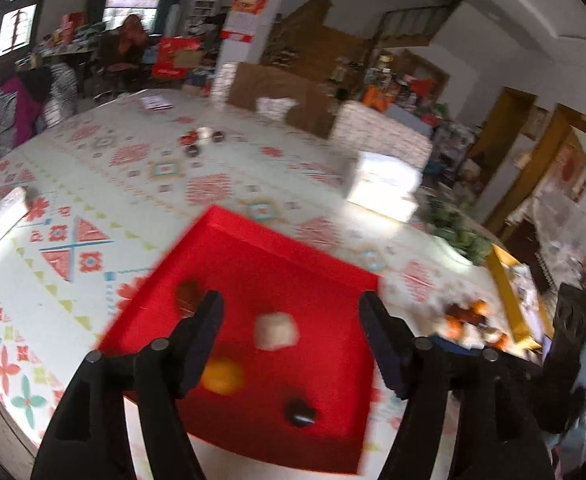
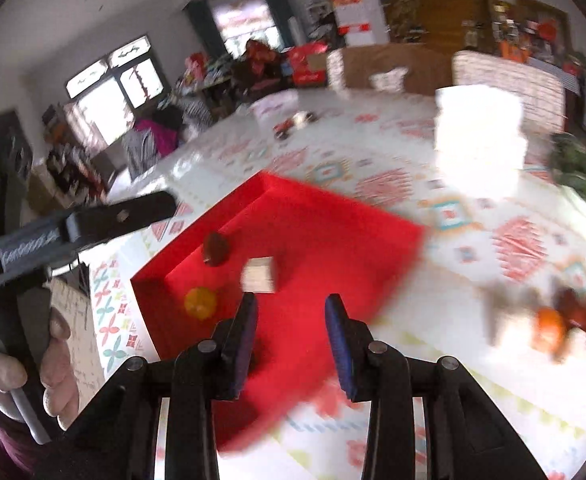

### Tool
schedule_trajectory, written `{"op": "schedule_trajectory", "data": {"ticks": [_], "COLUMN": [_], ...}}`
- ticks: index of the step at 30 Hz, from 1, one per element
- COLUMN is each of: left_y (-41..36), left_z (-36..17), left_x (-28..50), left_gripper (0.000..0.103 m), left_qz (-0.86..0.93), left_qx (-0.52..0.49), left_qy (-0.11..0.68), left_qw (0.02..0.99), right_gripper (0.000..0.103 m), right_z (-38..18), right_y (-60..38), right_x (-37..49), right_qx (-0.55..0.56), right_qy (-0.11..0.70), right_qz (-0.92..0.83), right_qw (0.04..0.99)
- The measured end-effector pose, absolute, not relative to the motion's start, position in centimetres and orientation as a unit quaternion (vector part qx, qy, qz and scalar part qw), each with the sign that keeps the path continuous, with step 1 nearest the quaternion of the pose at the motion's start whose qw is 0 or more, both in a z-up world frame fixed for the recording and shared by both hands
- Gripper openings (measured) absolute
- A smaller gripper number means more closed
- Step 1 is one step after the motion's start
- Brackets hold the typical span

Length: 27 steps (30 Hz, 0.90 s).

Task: Organize fruits
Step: 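Move the date and white block into the red tray and open both tools, then grasp a white cube with the left tool while the right tool grasps a mandarin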

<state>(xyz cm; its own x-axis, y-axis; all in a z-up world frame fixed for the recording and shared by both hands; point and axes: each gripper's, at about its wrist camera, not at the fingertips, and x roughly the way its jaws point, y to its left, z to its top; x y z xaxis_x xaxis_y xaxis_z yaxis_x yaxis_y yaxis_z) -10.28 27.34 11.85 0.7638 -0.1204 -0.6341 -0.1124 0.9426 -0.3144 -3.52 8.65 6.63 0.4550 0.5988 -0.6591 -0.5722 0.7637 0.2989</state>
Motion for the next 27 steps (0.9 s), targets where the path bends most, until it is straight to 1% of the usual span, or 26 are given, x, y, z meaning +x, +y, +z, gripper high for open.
{"op": "schedule_trajectory", "data": {"ticks": [2,5,6,11,15,18,21,25,27], "left_y": [25.1,22.1,21.3,17.5,15.6,14.4,13.7,13.1,12.5], "left_z": [12.3,12.5,12.4,11.3,10.0,9.1,8.3,7.4,7.0], "left_x": [-10.6,-10.9,-10.8,-9.8,-8.9,-8.1,-7.1,-5.6,-4.7], "left_gripper": [0.073,0.074,0.074,0.074,0.074,0.074,0.074,0.074,0.074], "left_qz": [-0.023,-0.049,-0.055,-0.085,-0.095,-0.101,-0.098,-0.097,-0.101], "left_qx": [-0.159,-0.147,-0.145,-0.142,-0.14,-0.143,-0.143,-0.148,-0.15], "left_qy": [0.342,0.343,0.344,0.364,0.382,0.396,0.407,0.421,0.426], "left_qw": [0.926,0.927,0.926,0.916,0.908,0.901,0.897,0.89,0.887], "right_gripper": [0.039,0.046,0.047,0.047,0.048,0.048,0.047,0.047,0.047], "right_z": [7.6,8.9,9.4,9.6,8.5,6.3,4.1,2.1,1.9], "right_y": [5.1,-0.7,-2.6,-11.9,-18.1,-19.9,-19.8,-19.1,-18.4], "right_x": [-3.9,-4.6,-4.8,-5.3,-5.0,-3.7,-2.8,-1.2,-0.7], "right_qx": [0.032,0.051,0.058,0.093,0.138,0.156,0.148,0.134,0.127], "right_qy": [0.381,0.362,0.356,0.347,0.355,0.391,0.42,0.441,0.437], "right_qz": [0.321,0.281,0.266,0.19,0.137,0.114,0.102,0.079,0.077], "right_qw": [0.867,0.888,0.894,0.914,0.914,0.9,0.889,0.884,0.887]}}
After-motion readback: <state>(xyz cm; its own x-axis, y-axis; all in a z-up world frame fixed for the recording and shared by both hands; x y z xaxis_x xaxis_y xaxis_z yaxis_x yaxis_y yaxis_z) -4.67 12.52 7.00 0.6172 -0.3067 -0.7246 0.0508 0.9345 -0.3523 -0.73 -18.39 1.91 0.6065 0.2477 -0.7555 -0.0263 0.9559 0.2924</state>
